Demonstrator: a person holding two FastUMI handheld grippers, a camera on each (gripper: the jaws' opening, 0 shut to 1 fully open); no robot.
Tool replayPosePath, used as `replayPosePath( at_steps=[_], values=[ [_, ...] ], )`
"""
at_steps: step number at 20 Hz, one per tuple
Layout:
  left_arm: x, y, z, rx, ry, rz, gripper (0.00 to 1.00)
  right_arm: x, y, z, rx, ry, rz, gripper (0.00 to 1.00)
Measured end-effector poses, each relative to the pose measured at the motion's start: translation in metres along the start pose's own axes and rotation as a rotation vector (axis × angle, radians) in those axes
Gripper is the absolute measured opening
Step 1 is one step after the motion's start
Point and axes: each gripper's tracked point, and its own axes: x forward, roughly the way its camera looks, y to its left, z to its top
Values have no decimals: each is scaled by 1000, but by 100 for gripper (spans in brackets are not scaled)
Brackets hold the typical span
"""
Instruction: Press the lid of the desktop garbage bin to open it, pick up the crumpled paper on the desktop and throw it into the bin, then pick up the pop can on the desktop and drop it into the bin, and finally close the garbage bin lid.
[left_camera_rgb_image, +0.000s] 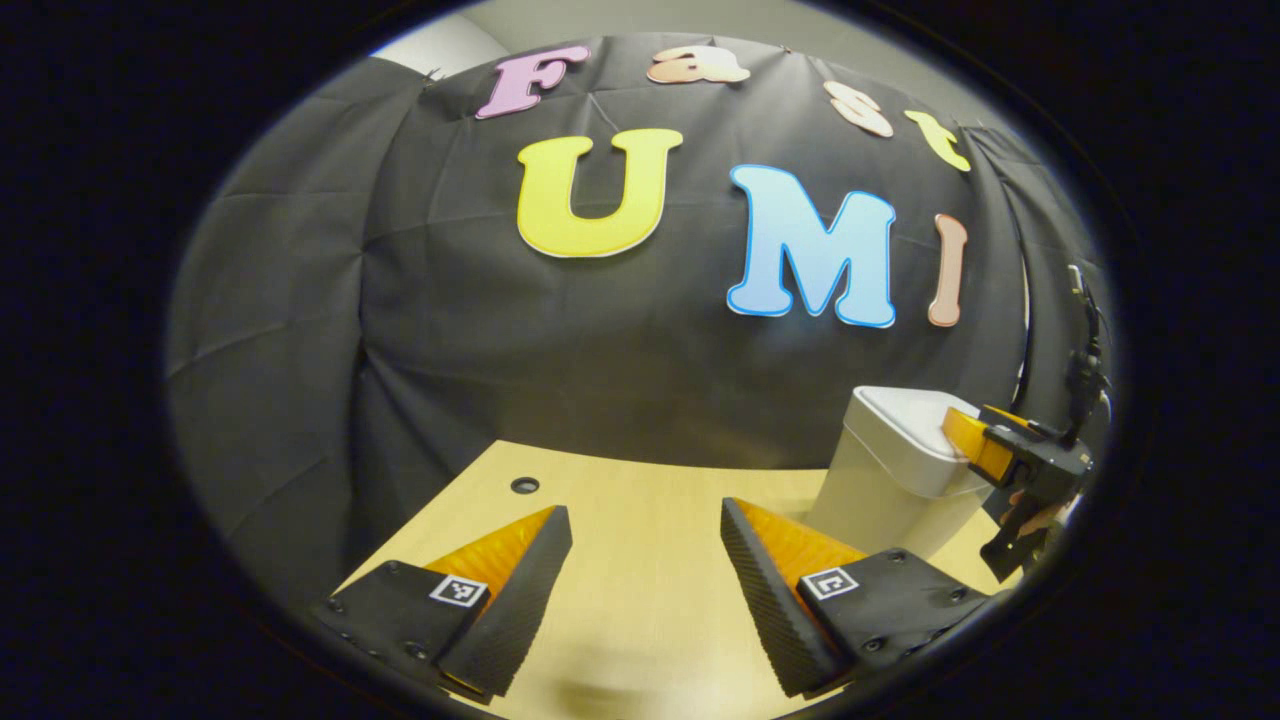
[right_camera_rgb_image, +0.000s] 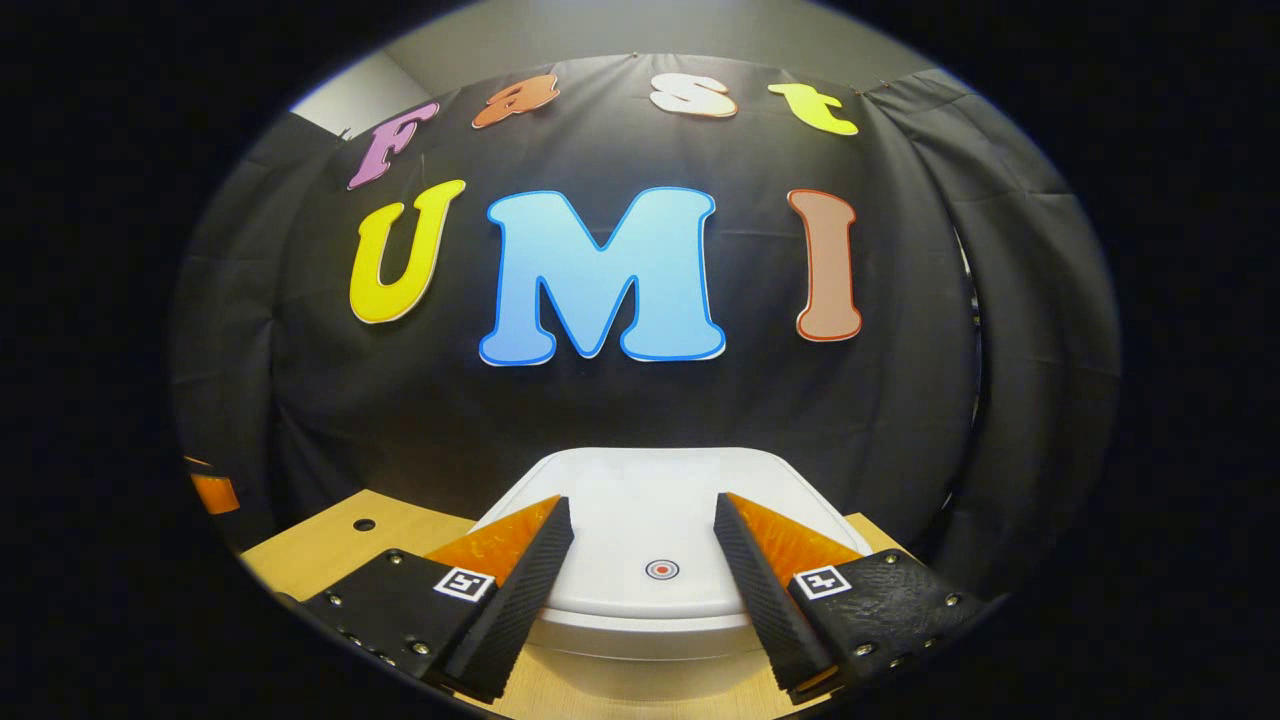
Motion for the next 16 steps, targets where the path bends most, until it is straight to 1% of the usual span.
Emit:
replayPosePath(
  at_steps=[3,6,8,9,12,13,15,16],
  values=[
    [-2,1,3,11,-7,0,98,1,0,3,-12,-7,5,93],
    [-5,-2,11,36,-23,-4,100,0,0,3,-20,24,5,93],
    [-8,-4,19,60,-44,-8,98,-1,0,6,-10,45,3,93],
    [-9,-5,24,66,-54,-11,100,-4,0,9,-15,49,1,93],
    [-14,-10,42,52,-89,-27,98,-16,4,29,-57,7,10,93],
    [-15,-11,45,59,-94,-27,100,-22,7,36,-67,-6,20,93],
    [-19,-16,57,83,-118,-32,98,-34,10,48,-71,-25,36,93],
    [-23,-18,65,92,-133,-36,100,-42,11,44,-64,-38,40,93]
  ],
)
